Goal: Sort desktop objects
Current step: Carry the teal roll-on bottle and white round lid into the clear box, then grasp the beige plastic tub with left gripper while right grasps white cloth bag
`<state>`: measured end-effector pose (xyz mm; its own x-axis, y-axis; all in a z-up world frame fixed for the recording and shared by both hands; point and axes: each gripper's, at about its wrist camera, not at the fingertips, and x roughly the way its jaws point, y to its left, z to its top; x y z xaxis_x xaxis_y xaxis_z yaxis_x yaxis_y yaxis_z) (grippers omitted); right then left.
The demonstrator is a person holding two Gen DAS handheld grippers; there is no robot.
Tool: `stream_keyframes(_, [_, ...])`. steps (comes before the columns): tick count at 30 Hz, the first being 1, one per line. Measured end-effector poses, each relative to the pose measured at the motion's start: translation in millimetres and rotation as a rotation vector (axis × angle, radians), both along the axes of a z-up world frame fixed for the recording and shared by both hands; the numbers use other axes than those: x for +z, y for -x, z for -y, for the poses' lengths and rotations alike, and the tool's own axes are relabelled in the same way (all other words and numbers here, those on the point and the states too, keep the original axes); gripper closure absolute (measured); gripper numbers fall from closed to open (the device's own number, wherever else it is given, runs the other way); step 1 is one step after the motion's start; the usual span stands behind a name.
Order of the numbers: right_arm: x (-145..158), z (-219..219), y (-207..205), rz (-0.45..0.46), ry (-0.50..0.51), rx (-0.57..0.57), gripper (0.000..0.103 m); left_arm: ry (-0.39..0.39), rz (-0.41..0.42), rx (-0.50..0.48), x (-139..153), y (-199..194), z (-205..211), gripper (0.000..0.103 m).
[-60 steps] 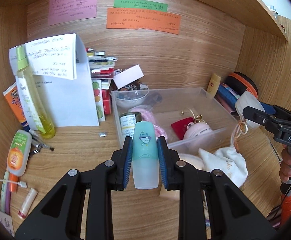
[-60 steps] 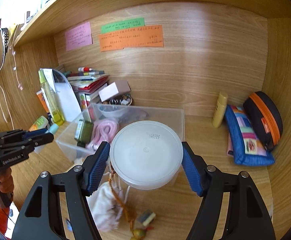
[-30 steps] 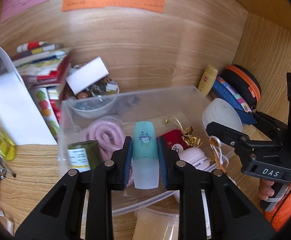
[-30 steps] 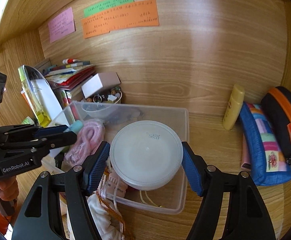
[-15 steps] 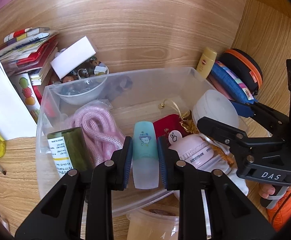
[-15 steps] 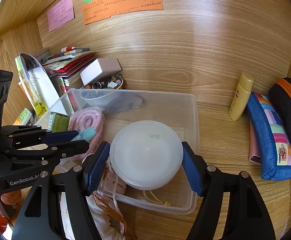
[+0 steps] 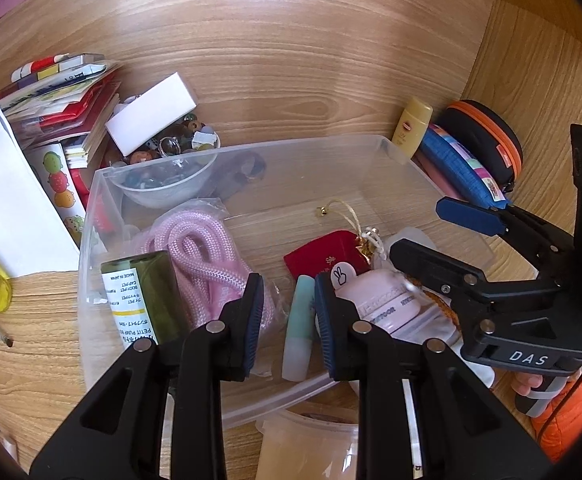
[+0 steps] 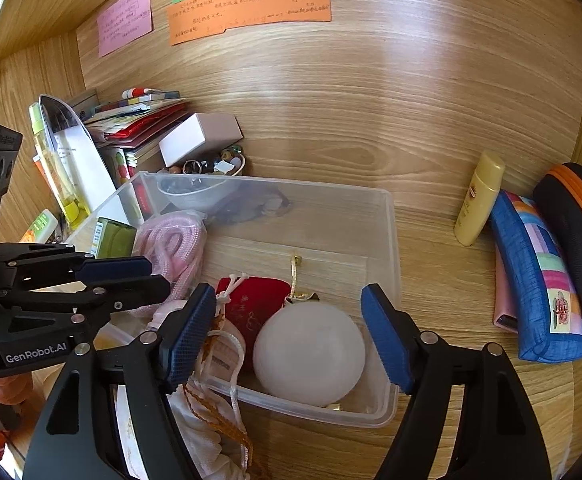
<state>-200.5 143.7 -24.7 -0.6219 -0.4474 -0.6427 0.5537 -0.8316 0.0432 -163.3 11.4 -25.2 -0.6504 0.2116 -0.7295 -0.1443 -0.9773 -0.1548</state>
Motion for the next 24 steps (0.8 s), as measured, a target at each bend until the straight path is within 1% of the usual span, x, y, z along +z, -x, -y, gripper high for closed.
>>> stream_keyframes(4, [0, -1, 1, 0.003, 0.007, 0.001, 0.03, -0.003, -0.015, 0.004, 4, -3, 1, 0.078])
stream_keyframes(8, [0, -1, 0, -0.001, 0.007, 0.008, 0.025, -0.007, -0.034, 0.005, 9, -7, 3, 0.078])
stream_keyframes(10, [2, -1, -3, -0.011, 0.003, 0.008, 0.024, -0.01, -0.051, 0.009, 13, -11, 5, 0.072])
stream_keyframes(12, [6, -3, -4, -0.028, 0.003, -0.01, 0.023, -0.01, -0.067, 0.017, 16, -14, 7, 0.061])
stream_keyframes(16, [15, -10, -8, -0.058, 0.008, -0.035, 0.021, 0.006, -0.109, 0.015, 25, -22, 6, 0.057])
stream_keyframes(18, [21, -16, -11, -0.066, 0.018, -0.05, 0.02, 0.01, -0.13, 0.018, 28, -26, 6, 0.047])
stream_keyframes(24, [34, -32, -26, -0.082, 0.057, -0.074, 0.019, 0.0, -0.156, 0.018, 36, -35, 11, 0.045])
